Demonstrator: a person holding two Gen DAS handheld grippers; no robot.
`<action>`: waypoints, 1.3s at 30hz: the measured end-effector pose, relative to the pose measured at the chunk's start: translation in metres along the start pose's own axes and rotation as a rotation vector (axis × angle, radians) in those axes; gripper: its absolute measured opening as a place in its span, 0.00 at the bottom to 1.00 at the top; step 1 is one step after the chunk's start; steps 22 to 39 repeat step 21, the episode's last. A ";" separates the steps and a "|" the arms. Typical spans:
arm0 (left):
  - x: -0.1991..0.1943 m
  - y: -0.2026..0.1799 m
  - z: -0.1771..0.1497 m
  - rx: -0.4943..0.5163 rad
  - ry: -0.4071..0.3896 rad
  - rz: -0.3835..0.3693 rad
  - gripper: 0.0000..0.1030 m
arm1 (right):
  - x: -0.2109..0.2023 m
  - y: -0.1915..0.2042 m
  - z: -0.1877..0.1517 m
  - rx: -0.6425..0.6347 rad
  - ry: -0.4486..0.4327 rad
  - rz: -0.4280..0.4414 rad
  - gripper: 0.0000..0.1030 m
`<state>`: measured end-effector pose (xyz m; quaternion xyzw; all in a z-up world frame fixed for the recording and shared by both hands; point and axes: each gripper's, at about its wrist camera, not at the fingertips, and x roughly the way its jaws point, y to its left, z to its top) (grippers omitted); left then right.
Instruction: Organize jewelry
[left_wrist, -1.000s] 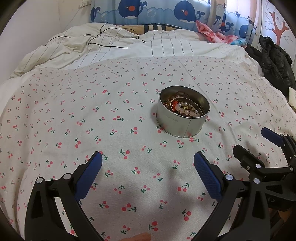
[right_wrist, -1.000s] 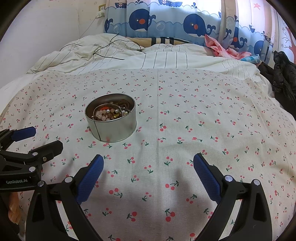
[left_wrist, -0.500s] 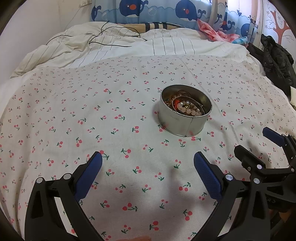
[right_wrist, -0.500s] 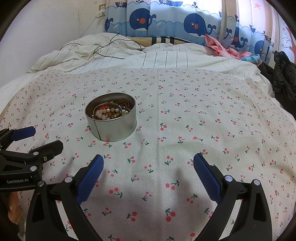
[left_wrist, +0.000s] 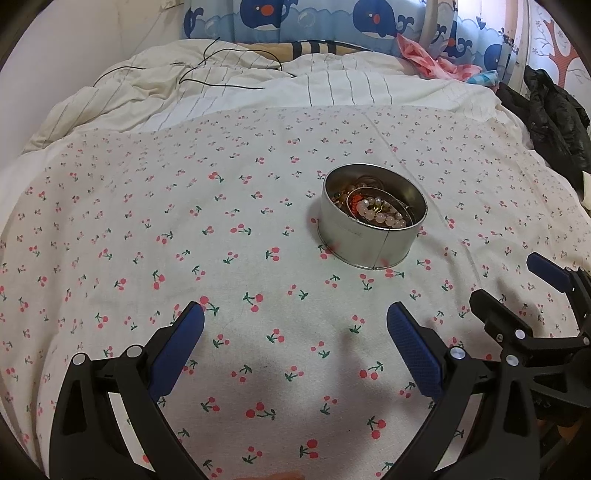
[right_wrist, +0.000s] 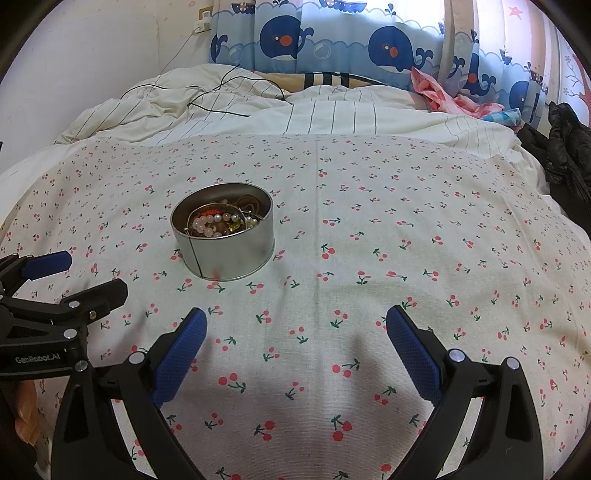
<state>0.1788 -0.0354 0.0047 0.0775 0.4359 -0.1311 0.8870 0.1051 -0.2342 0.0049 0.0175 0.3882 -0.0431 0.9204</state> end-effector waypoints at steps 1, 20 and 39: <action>0.001 0.000 0.000 0.000 0.004 0.000 0.93 | 0.001 0.000 0.000 0.000 0.001 0.000 0.91; 0.000 0.010 0.002 -0.032 -0.019 0.001 0.92 | 0.003 -0.002 0.000 -0.004 0.003 -0.001 0.92; 0.000 0.009 0.002 -0.030 -0.017 0.002 0.92 | 0.003 -0.002 0.000 -0.004 0.002 -0.001 0.93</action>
